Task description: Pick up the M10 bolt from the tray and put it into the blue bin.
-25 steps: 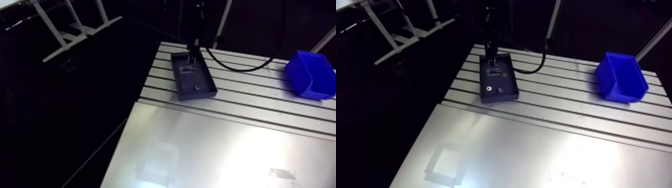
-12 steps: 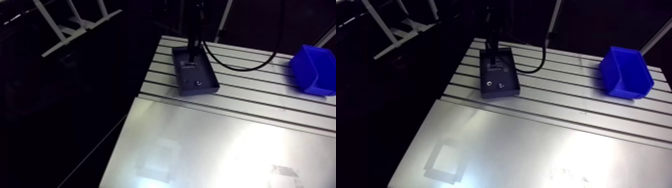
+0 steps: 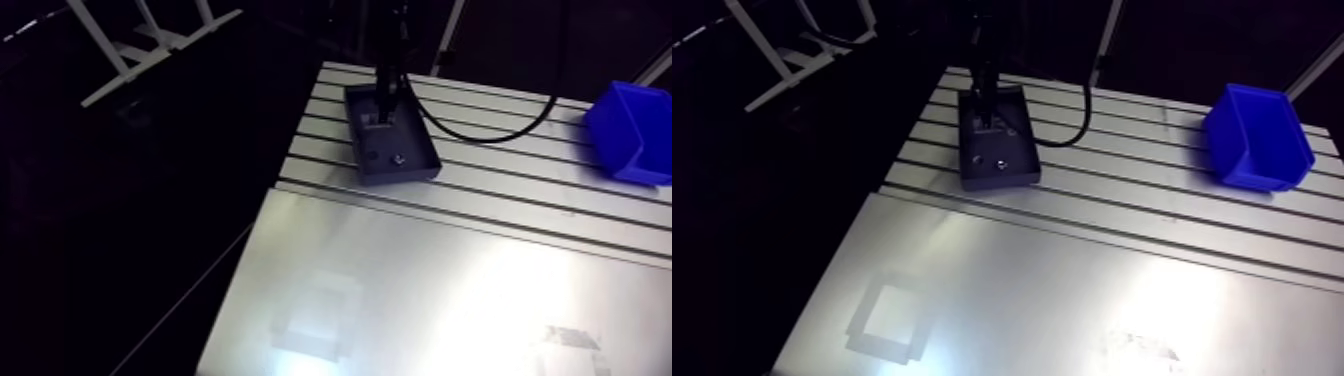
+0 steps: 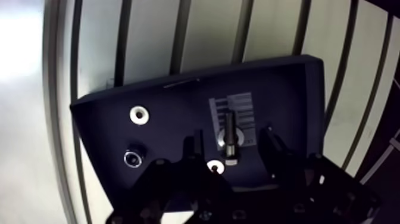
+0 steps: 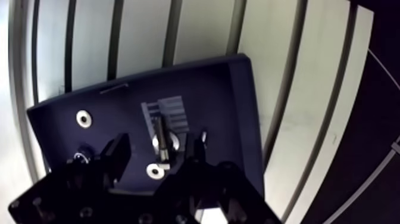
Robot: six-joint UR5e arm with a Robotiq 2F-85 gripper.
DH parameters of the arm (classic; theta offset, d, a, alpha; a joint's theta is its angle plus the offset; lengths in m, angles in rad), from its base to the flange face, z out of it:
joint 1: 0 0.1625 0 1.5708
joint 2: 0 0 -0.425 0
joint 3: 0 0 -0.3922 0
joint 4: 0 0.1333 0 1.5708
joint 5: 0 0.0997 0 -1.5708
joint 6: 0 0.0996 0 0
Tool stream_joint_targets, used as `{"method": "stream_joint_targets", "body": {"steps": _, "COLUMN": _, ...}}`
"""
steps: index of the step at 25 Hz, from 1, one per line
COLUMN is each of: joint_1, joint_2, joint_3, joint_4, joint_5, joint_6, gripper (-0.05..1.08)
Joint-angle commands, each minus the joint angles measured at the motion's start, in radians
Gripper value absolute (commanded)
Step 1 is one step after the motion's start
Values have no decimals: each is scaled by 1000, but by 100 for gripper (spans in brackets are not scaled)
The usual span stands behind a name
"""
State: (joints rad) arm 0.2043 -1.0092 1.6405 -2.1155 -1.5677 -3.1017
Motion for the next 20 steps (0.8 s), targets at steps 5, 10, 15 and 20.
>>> {"method": "stream_joint_targets", "body": {"steps": 5, "joint_1": 1, "joint_2": 19, "joint_3": 2, "joint_4": -27, "joint_5": -15, "joint_6": -4, "gripper": 43}}
{"method": "stream_joint_targets", "body": {"steps": 10, "joint_1": 1, "joint_2": 21, "joint_3": 8, "joint_4": -28, "joint_5": -15, "joint_6": -3, "gripper": 45}}
{"method": "stream_joint_targets", "body": {"steps": 15, "joint_1": 1, "joint_2": 19, "joint_3": 9, "joint_4": -30, "joint_5": -15, "joint_6": -1, "gripper": 50}}
{"method": "stream_joint_targets", "body": {"steps": 20, "joint_1": 6, "joint_2": 19, "joint_3": 9, "joint_4": -31, "joint_5": -13, "joint_6": 0, "gripper": 56}}
